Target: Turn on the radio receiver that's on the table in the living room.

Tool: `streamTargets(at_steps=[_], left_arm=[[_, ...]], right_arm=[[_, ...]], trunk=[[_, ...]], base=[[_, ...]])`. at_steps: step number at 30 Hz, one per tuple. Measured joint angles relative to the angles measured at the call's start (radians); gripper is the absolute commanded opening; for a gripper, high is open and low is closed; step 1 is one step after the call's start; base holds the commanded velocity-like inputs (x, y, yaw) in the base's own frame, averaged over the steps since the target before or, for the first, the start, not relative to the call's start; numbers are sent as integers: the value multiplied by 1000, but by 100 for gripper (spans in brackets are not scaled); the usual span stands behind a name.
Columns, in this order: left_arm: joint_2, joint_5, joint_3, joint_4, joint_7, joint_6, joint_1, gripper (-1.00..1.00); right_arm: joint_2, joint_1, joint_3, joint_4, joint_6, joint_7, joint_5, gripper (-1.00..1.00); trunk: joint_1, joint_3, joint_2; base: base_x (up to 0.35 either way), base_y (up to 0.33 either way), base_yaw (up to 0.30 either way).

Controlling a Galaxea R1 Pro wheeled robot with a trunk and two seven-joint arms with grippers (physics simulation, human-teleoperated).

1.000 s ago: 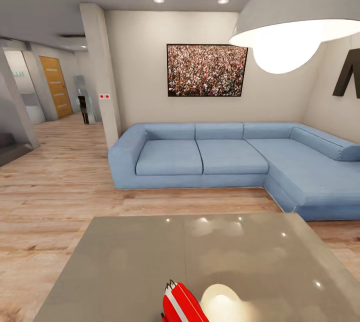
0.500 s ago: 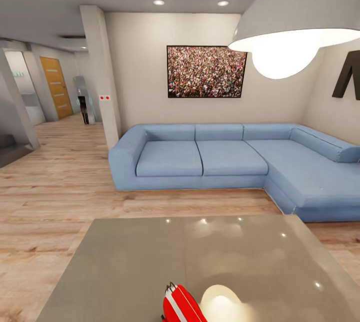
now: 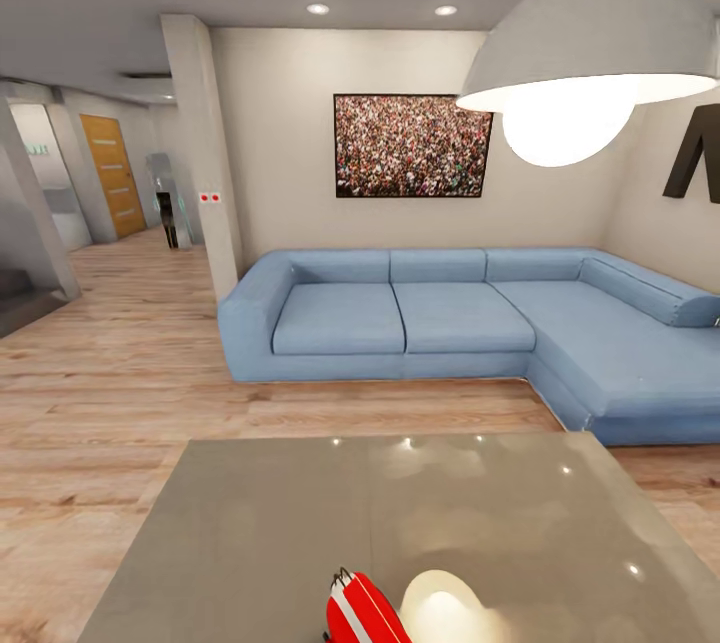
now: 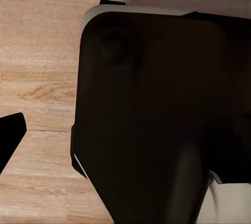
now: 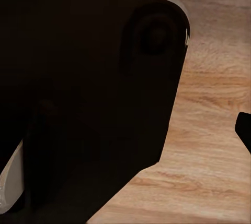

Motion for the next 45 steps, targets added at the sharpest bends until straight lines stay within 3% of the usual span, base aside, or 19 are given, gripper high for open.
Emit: streamTargets(at_steps=[10,45], left_arm=[[0,0,0,0,0,0,0,100],[0,0,2,0,1,0,0,100]], right_arm=[[-1,0,0,0,0,0,0,100],[-2,0,0,0,-3,-8,0,100]], trunk=[[-31,25,56],[-31,-30,56]], base=[[0,0,0],[0,0,0]])
